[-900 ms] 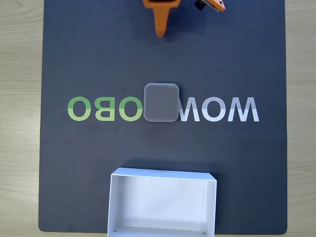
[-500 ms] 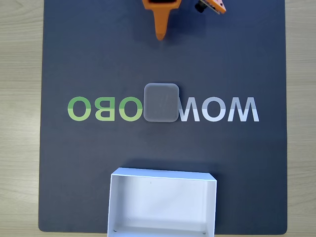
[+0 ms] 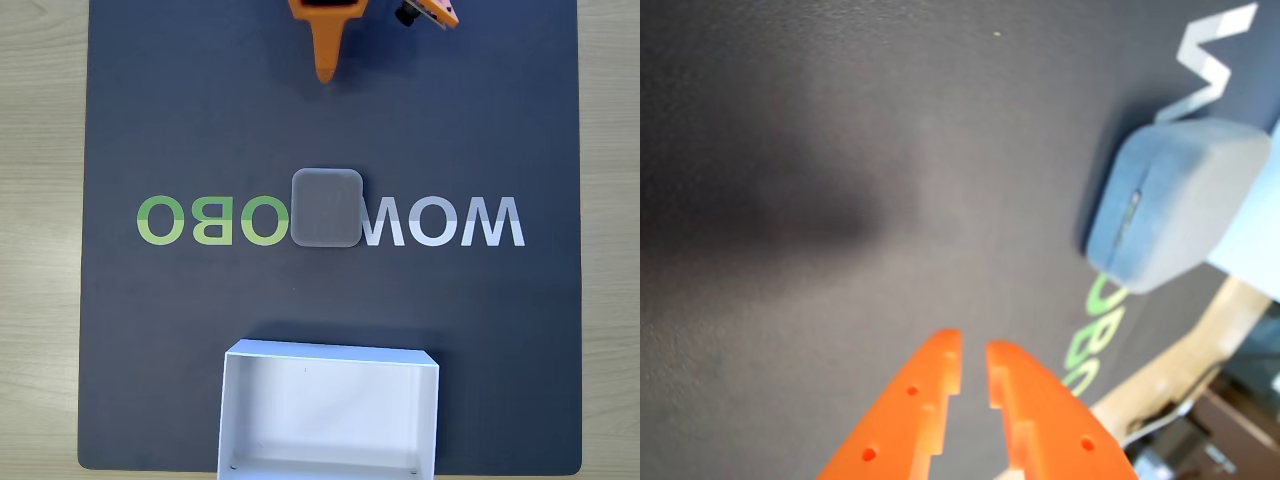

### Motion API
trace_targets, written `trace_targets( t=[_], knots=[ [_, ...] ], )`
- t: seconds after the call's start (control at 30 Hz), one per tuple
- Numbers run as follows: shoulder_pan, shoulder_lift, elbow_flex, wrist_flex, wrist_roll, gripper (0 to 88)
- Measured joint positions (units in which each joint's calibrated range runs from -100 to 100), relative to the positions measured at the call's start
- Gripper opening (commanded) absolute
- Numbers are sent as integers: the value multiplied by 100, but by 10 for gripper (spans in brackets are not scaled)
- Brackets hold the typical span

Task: Grab the usb to bin

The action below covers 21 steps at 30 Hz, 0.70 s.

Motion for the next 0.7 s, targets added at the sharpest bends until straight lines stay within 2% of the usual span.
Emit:
trace_targets(
  t=[0.6, 0.7],
  knots=[
    [0, 102, 0, -17, 0, 32],
    [0, 574, -63, -362, 0, 32]
  ],
)
